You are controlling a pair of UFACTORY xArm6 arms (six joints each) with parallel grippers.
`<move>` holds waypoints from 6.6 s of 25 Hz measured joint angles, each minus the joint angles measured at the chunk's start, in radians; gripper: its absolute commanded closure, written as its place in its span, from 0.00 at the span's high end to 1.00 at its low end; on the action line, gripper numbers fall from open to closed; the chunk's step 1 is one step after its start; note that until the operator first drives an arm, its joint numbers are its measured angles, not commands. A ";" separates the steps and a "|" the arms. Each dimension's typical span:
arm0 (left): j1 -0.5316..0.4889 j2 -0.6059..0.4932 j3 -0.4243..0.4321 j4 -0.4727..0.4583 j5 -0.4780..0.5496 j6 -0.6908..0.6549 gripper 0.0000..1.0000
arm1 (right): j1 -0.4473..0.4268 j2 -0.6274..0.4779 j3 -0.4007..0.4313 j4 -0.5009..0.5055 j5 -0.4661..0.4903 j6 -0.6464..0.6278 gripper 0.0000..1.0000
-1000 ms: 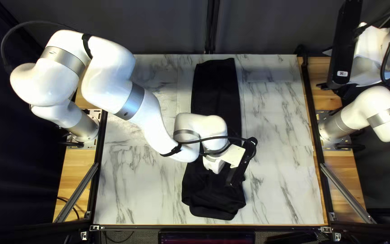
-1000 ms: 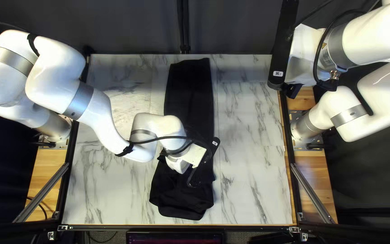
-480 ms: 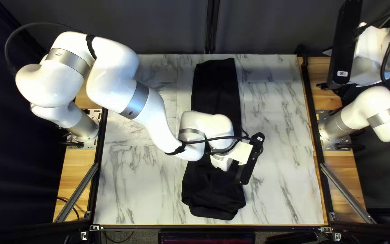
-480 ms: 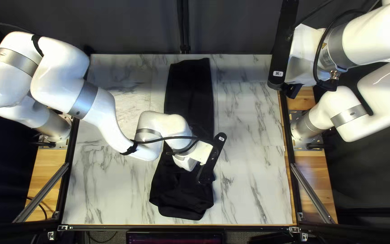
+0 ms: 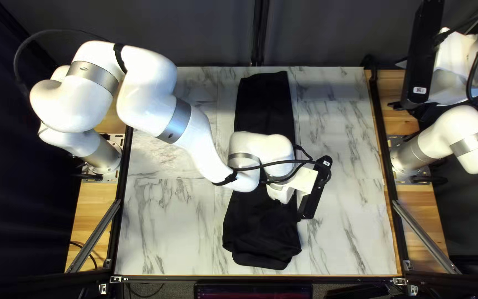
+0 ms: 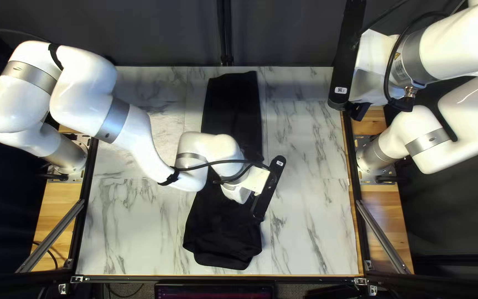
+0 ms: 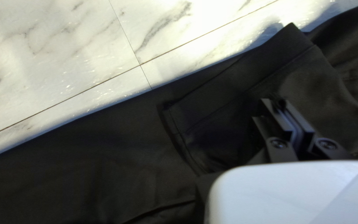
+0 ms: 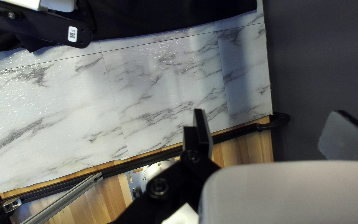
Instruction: Fold t-shirt
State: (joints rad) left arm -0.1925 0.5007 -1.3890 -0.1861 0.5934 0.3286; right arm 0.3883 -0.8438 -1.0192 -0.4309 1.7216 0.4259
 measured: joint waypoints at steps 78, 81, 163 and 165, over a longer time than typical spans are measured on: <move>-0.146 -0.240 0.376 0.539 -0.082 -0.941 1.00 | 0.000 0.000 0.000 0.000 0.000 0.000 1.00; -0.191 -0.239 0.368 0.725 0.007 -1.254 1.00 | 0.000 0.000 0.000 0.000 0.000 0.000 1.00; -0.189 -0.061 0.187 0.640 0.251 -1.538 1.00 | 0.000 0.000 0.000 0.000 0.000 0.000 1.00; -0.191 -0.057 0.181 0.626 0.253 -1.536 1.00 | 0.000 0.000 0.000 0.000 0.000 0.000 1.00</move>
State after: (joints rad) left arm -0.3833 0.4436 -1.2079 0.4401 0.8468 -1.2074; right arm 0.3883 -0.8438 -1.0192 -0.4309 1.7216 0.4259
